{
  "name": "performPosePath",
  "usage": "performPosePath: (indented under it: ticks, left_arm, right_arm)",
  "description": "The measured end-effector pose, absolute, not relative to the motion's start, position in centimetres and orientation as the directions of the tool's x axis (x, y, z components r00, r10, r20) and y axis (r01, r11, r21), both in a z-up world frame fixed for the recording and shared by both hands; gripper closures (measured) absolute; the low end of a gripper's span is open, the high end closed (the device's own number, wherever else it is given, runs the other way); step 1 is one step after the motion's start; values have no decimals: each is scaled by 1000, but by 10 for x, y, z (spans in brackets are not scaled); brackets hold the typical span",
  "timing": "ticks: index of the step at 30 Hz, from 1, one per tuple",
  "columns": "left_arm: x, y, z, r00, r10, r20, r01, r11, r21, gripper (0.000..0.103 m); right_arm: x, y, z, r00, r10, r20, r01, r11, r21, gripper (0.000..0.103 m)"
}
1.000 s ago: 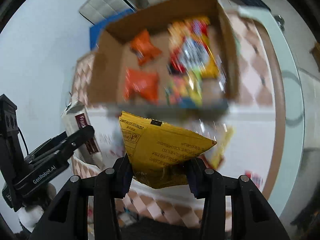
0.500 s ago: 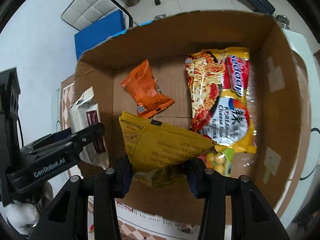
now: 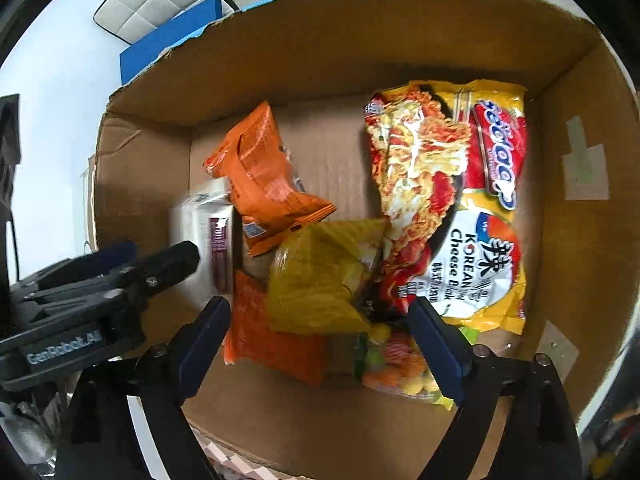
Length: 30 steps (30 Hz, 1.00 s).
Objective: Organize snacks
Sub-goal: 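Carry the white packet and yellow packet into the box and release, then grasp the red-white spicy strip pack with the left tool while the right tool grasps a white-red snack pouch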
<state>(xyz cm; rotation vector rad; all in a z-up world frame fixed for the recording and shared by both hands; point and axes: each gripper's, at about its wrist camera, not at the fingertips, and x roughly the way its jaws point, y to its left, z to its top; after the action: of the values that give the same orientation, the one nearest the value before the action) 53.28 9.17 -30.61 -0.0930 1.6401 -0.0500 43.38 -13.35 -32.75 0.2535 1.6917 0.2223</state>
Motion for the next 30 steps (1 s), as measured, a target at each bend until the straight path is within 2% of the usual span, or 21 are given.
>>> performPosePath:
  ticks: [11,22,30]
  left_arm:
    - [515,88,-288,-13,-118,-993,-14,993,-118,17]
    - [446,80,-237,209,-71,-975,-21,997,-77,17]
    - [390,74,-202,335,-30,-942,-35,998,-44,17]
  right_arm:
    - [419,-147,-301,-92,212,-973,10,977,212,8]
    - [363,-171,-251,77,99,-992,-57,994,95,8]
    - [317,-184,-209,181,81,-980,-58,996,72,8]
